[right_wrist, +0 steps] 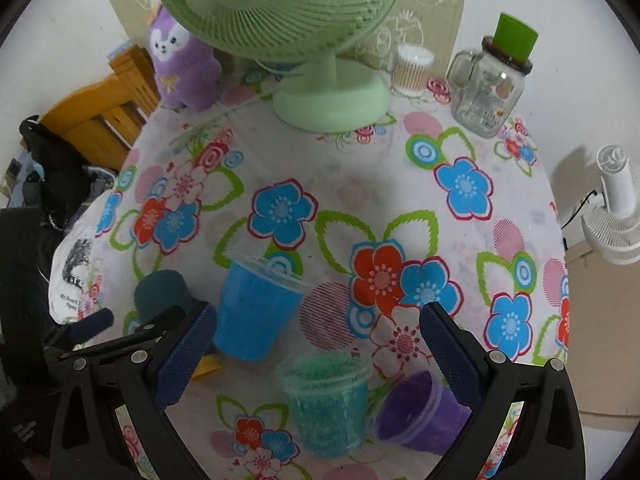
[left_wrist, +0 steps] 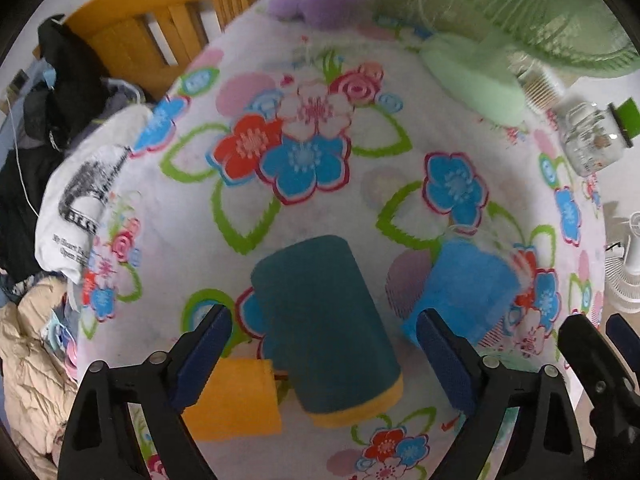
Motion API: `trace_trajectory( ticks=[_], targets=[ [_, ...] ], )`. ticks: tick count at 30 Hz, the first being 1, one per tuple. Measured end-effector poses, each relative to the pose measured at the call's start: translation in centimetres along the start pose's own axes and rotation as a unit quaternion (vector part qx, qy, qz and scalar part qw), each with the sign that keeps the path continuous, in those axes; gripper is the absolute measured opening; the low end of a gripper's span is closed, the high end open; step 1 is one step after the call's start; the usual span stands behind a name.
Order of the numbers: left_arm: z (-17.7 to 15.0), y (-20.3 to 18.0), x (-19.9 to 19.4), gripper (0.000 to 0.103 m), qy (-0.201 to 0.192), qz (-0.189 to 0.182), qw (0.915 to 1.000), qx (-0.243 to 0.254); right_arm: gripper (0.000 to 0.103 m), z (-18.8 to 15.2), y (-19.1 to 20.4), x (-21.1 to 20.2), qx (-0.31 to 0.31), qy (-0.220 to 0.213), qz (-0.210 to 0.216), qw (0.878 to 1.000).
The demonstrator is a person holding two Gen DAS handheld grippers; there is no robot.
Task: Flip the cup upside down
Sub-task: 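Move the right tool toward the dark teal cup and close around it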
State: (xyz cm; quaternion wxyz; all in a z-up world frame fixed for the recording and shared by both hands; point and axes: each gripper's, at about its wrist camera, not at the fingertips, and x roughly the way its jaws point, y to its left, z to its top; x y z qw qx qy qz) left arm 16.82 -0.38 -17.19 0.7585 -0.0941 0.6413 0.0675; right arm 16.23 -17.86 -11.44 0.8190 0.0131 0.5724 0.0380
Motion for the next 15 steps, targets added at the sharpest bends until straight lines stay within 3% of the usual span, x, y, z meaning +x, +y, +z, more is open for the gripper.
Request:
trace_trajectory(
  ticks=[8,12,15],
  targets=[
    [0.6,-0.3,3.1,0.093,0.027,0.002,0.9996,-0.001,0.102,0.4,-0.1,3.3,0.004,0.034,-0.011,0.999],
    [0.3,-0.4,4.8,0.083,0.055,-0.006,0.9984,-0.009,0.101,0.4,0.1,4.5,-0.002,0.046,-0.017,0.999],
    [-0.1,-0.9,4.9,0.082,0.050,0.003,0.9987,-0.002,0.099,0.2,0.3,5.1,-0.005,0.055,-0.017,0.998]
  ],
)
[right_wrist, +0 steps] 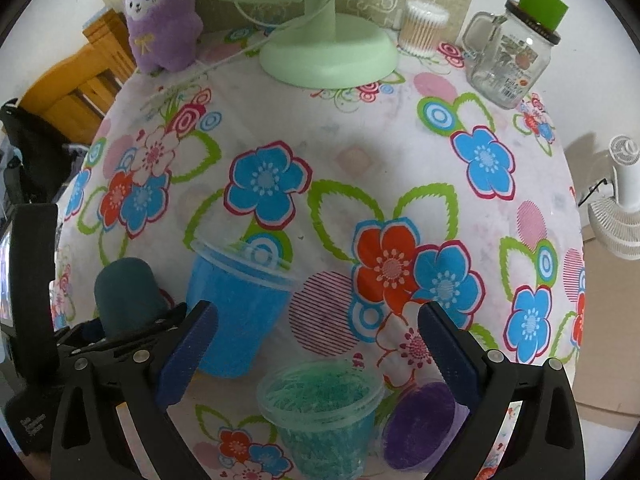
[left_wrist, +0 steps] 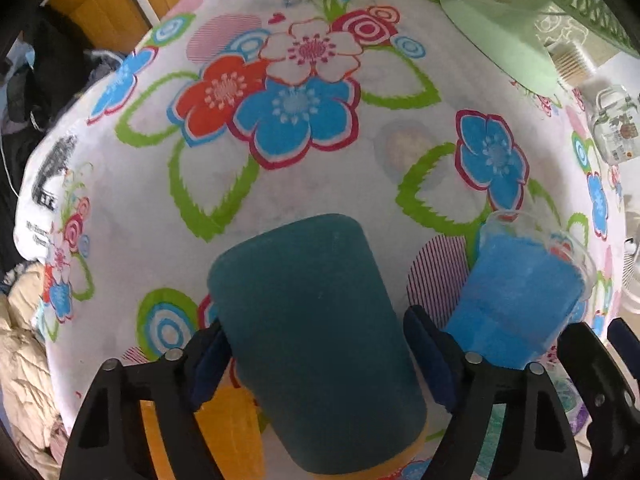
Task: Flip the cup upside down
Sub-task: 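Move the right tool toward the dark teal cup and close around it, then lift the dark teal cup with the right tool and tilt it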
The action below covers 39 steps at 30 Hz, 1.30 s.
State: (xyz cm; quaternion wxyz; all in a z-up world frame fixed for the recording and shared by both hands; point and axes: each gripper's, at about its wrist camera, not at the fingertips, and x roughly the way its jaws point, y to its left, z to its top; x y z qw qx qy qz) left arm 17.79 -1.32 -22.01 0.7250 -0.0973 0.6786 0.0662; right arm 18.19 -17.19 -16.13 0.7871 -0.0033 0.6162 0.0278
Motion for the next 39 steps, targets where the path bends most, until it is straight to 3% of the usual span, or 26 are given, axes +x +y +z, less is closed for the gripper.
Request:
trace_trajectory(
  ticks=[7,11,21,30,39],
  targets=[
    [-1.3,-1.1,0.0,0.077,-0.022,0.007,0.9997,0.011,0.097,-0.1,-0.4,0.4,0.009,0.005,0.004,1.000],
    [-2.1,-2.0,-0.2,0.075,-0.024,-0.010,0.9993,0.026,0.097,-0.3,-0.5,0.2,0.007,0.006,0.002,1.000],
    [-6.4,-4.5,-3.4,0.072,-0.039,-0.008,0.9971,0.065,0.097,-1.8,-0.5,-1.8,-0.003,-0.007,0.012,1.000],
    [-12.7,-5.5,-5.0,0.071,-0.047,-0.001,0.9935,0.103,0.097,-5.4,-1.6,-4.1,-0.013,-0.018,0.020,1.000],
    [-13.1,-4.3,-5.1,0.069,-0.056,-0.010,0.9913,0.119,0.097,-9.2,-3.3,-4.9,-0.010,-0.013,0.021,1.000]
  ],
)
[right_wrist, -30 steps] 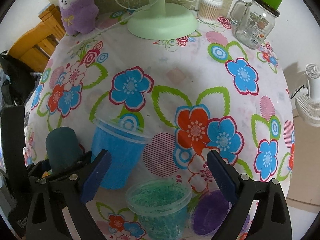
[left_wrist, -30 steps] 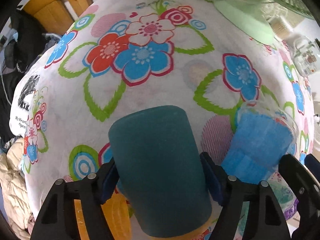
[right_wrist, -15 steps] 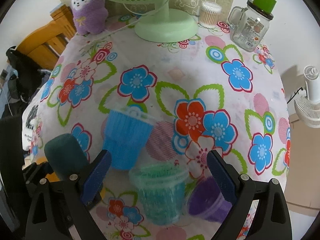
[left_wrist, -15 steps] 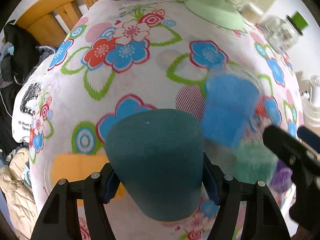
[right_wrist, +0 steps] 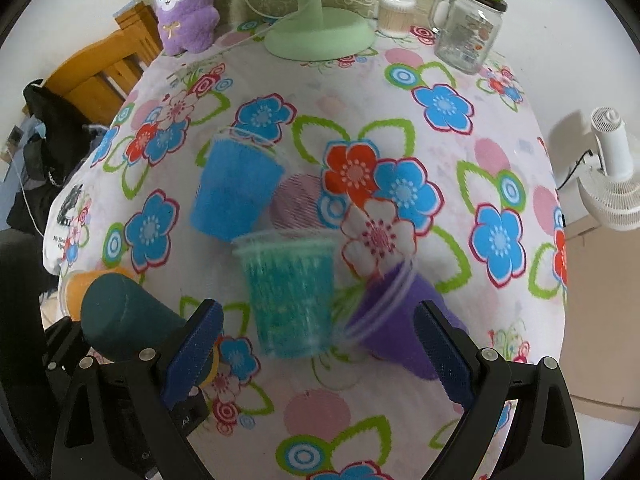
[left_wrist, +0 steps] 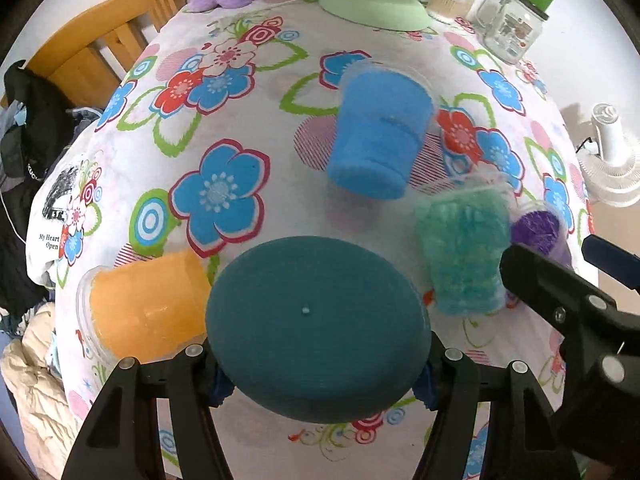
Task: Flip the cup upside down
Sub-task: 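Lift the dark teal cup with the right tool and tilt it, then rotate the held dark teal cup with the right tool, rim toward the table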
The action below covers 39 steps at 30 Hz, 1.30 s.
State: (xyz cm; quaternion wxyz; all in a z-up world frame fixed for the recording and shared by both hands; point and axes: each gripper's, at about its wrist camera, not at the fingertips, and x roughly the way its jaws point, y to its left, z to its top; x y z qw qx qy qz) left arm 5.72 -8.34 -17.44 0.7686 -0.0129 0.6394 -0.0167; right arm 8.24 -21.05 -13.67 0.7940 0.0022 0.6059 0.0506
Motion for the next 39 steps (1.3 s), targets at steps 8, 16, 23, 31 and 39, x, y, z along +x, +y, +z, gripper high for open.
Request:
trace_trajectory(
  ticks=[8,16,23,31,39],
  targets=[
    [-1.8,-1.2,-1.5,0.069,0.013,-0.008,0.9995,0.028,0.097,-1.2,-0.9,-1.5,0.009,-0.014,0.008,1.000],
    [-3.9,-2.0,-1.6,0.069,0.055,-0.032,0.9972,0.041,0.097,-2.4,-0.7,-1.7,0.005,-0.007,0.023,1.000],
    [-3.1,-2.1,0.5,0.069,0.077,-0.036,0.9955,0.041,0.097,-3.4,-1.2,-1.1,0.015,0.009,0.019,1.000],
    [-0.5,-2.5,1.8,0.079,0.053,-0.028,0.9970,0.049,0.097,-3.3,-2.2,-0.9,0.039,0.011,0.001,0.999],
    [-0.8,-1.3,-0.2,0.086,0.018,-0.023,0.9990,0.033,0.097,-3.3,-1.2,-1.2,0.020,0.005,0.007,1.000]
  ],
)
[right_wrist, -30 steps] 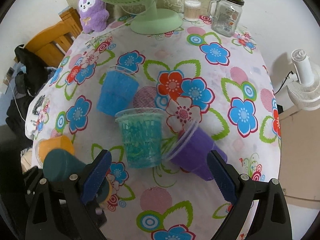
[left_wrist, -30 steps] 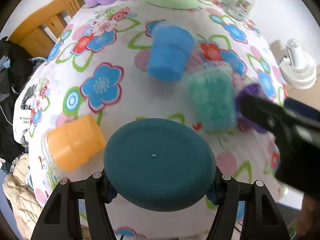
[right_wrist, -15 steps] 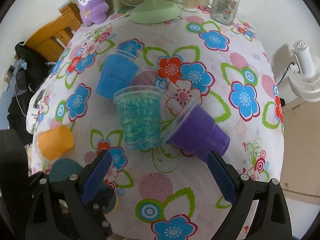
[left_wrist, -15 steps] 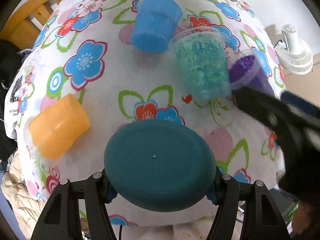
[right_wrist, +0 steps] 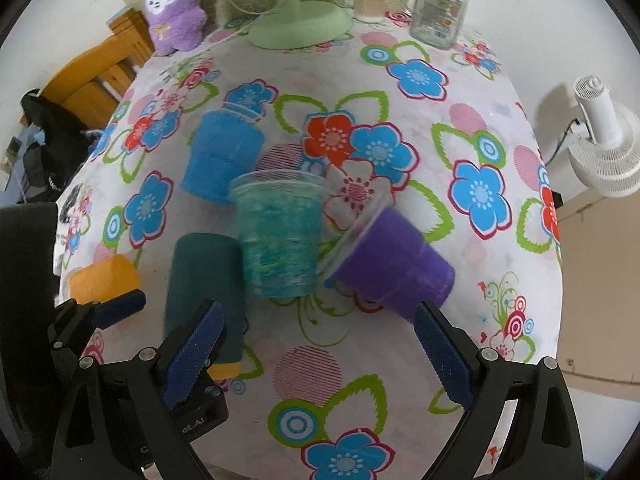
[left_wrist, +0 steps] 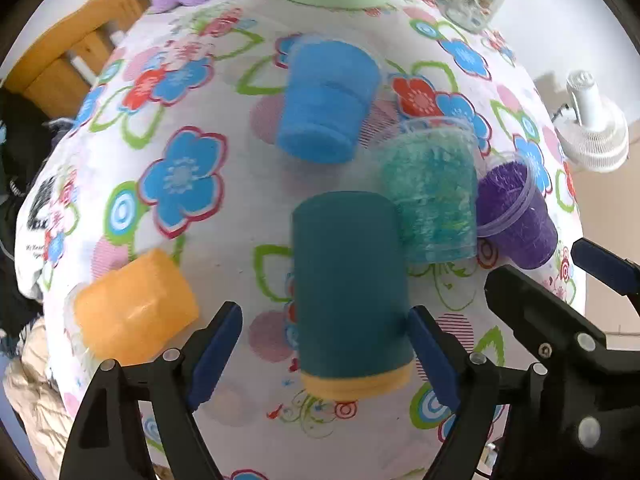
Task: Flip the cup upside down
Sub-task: 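Rotate the held dark teal cup with the right tool, rim toward the table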
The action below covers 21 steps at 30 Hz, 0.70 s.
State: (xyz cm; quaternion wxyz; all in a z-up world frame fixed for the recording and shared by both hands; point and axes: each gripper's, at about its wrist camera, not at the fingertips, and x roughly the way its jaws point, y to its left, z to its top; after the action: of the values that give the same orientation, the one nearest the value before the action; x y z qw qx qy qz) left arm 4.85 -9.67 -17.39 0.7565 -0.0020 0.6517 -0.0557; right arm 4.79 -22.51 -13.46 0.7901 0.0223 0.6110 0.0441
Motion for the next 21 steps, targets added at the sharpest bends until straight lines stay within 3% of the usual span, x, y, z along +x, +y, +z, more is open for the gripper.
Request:
trace_trajectory(
  ticks=[6,11,21],
  targets=[
    [-1.9,2.3,-2.4,0.088,-0.018,0.021,0.9995,-0.017,0.097,-0.1,2.3,-1.2,-0.032,-0.013,0.023,0.999],
    [-1.9,5.4,-3.6,0.089,-0.019,0.046,0.9988,0.003,0.097,-0.5,5.3,-1.7,-0.048,-0.023,0.020,0.998],
    [0.0,9.1,-2.3,0.090,-0.015,0.036,0.9968,0.071,0.088,0.3,8.6,1.8,0.022,0.011,0.002,1.000]
  ],
)
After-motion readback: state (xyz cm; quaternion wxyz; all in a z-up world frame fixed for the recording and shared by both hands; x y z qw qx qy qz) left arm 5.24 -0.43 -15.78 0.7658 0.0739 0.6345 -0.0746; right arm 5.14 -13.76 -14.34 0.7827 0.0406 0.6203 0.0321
